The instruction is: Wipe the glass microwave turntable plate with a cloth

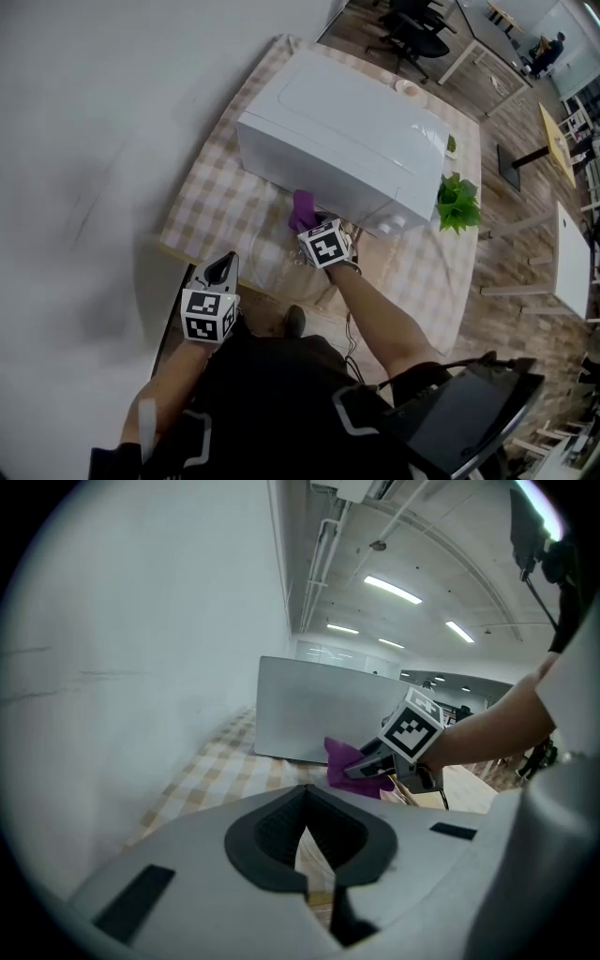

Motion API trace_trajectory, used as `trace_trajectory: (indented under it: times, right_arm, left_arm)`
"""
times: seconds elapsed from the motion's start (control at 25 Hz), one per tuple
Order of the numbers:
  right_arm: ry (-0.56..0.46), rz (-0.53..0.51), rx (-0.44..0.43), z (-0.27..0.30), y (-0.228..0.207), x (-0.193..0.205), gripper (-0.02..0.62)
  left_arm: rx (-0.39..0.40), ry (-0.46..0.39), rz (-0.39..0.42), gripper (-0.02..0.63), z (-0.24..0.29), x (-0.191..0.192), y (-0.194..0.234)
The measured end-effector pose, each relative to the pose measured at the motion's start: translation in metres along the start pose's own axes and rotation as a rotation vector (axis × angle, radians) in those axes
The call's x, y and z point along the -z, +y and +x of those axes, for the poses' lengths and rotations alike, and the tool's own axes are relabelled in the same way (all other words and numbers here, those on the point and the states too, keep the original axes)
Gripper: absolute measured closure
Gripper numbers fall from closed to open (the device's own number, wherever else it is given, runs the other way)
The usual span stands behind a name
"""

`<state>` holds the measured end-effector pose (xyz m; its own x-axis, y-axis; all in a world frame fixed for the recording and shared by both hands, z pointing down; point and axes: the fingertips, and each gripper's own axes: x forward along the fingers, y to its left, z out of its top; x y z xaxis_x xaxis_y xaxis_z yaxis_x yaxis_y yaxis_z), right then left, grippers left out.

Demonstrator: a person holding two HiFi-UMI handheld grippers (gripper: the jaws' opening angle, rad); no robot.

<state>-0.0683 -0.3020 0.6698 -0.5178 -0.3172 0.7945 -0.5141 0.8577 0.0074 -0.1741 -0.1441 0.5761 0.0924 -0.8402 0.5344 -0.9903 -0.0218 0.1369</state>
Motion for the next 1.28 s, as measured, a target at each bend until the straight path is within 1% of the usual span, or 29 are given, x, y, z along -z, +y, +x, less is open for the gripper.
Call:
trace_trajectory:
  times: [0.2,0.4,0.6,0.76,0.88,1.04,1.28]
  right_arm:
    - [0.020,-0.014,-0.003,0.019,-0.006,0.004,0.462]
    - [0.025,-0.029,0.018,0.018,-0.003,0.011,0.460]
    - [0.028,-0.061,0.014,0.014,0.015,0.018,0.460]
    - [0.026,-0.061,0.017,0.010,0.026,0.025,0.460]
    - [0.029,-0.070,0.012,0.006,0.037,0.031,0.460]
    - [0.041,-0.068,0.004,-0.002,0.050,0.039,0.460]
    - [0.049,-0.062,-0.006,-0.013,0.079,0.055,0.460]
  left_arm:
    - [0.007,0.017,0.007,0.598,0.006,0.002,0.000]
    - [0.013,0.031,0.014,0.598,0.007,0.005,-0.001]
    - [0.030,0.020,0.010,0.598,0.008,0.005,0.000]
    - [0.043,0.017,0.018,0.598,0.008,0.006,-0.002]
    - [0.041,0.020,0.033,0.598,0.007,0.010,0.000]
    - [0.033,0.024,0.032,0.598,0.004,0.015,0.003]
    - [0.061,0.012,0.032,0.598,0.005,0.013,-0.003]
